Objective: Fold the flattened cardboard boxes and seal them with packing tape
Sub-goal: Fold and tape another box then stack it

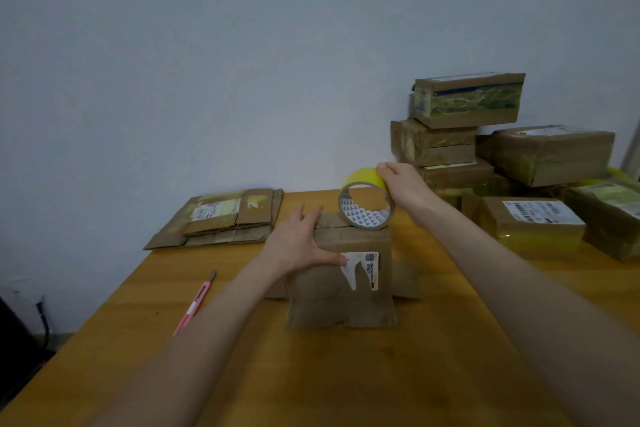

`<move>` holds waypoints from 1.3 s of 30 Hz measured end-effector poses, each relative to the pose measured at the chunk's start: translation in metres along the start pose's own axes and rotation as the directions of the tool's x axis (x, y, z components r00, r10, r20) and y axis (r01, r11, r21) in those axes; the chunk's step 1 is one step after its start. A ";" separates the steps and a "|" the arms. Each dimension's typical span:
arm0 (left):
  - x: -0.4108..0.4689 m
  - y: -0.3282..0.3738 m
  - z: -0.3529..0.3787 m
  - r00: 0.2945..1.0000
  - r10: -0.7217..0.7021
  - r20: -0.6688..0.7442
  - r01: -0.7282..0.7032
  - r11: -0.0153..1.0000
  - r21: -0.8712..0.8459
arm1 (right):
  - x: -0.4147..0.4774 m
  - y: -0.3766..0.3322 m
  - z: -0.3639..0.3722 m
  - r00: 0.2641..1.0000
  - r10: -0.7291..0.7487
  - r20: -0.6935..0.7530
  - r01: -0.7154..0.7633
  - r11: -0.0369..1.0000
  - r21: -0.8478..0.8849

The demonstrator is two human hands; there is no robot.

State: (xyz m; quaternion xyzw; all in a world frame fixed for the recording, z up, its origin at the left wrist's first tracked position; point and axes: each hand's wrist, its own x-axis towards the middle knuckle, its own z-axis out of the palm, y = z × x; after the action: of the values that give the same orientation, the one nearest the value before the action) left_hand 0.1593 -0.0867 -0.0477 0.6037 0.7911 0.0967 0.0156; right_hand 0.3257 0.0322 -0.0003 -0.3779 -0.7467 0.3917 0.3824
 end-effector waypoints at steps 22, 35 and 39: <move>-0.004 -0.009 0.003 0.990 0.117 -0.077 -0.124 0.989 -0.084 | -0.002 -0.017 0.010 0.988 0.016 -0.151 0.023 0.967 0.255; -0.009 -0.005 -0.039 0.940 -0.304 -0.153 0.013 0.480 -0.877 | 0.000 -0.032 0.037 0.960 -0.239 0.145 0.273 0.913 -0.303; -0.001 0.002 -0.048 0.933 -0.354 -0.068 0.050 0.314 -0.948 | 0.001 -0.036 0.041 0.952 -0.236 0.196 0.291 0.896 -0.337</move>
State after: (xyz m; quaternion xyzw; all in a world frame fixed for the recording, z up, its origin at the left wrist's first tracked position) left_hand 0.1545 -0.0934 -0.0002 0.3612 0.6555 0.6080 0.2648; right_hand 0.2805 0.0066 0.0151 -0.3064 -0.8768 0.2194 0.2988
